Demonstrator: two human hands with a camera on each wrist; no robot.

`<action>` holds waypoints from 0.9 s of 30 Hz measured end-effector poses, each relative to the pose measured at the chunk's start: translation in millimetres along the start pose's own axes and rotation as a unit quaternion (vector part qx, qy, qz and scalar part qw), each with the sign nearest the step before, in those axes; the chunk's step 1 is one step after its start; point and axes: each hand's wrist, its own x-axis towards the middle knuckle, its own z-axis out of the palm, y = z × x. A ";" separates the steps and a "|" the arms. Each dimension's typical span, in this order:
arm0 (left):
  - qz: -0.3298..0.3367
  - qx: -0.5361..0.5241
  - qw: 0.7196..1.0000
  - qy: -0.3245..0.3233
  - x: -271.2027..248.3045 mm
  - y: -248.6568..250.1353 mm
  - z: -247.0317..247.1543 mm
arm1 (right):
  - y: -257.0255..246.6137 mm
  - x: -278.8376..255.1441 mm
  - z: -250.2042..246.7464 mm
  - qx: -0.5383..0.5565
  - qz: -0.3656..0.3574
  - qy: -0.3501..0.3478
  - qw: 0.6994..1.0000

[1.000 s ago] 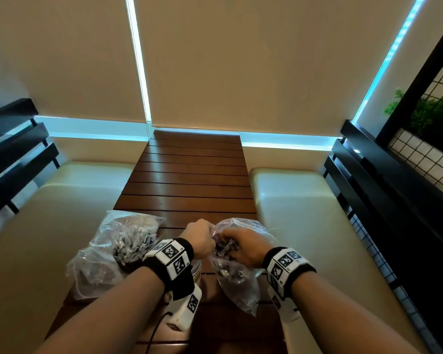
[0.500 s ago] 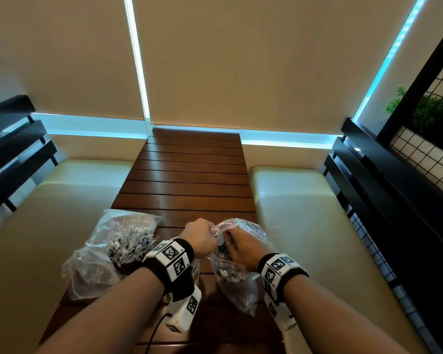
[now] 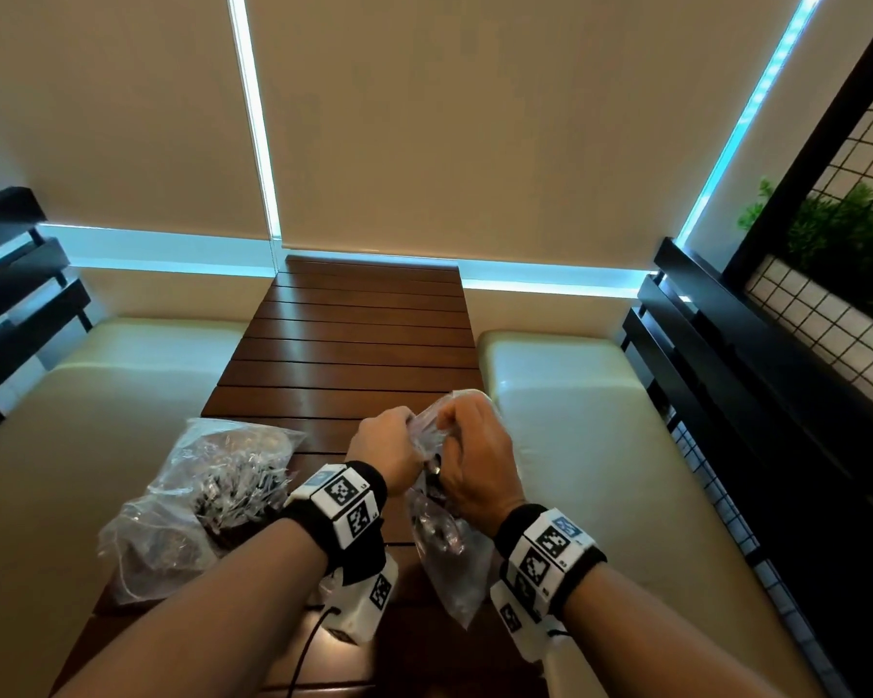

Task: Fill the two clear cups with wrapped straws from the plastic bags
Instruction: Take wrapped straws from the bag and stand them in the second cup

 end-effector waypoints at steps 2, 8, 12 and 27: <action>-0.001 0.017 1.000 -0.018 1.6 3.4 -0.4 | -7.3 3.3 -2.4 -0.004 -0.026 0.000 1.000; 0.013 -0.073 0.994 -0.074 -9.3 1.7 -1.4 | 18.3 21.3 -3.3 -0.038 0.058 0.123 0.990; 0.141 -0.098 0.982 -0.076 -20.7 -0.5 -4.5 | 28.3 21.8 1.9 -0.039 0.112 0.124 0.985; 0.153 -0.029 0.982 -0.102 -5.7 8.1 6.5 | 3.3 30.7 18.2 0.072 0.170 0.128 0.975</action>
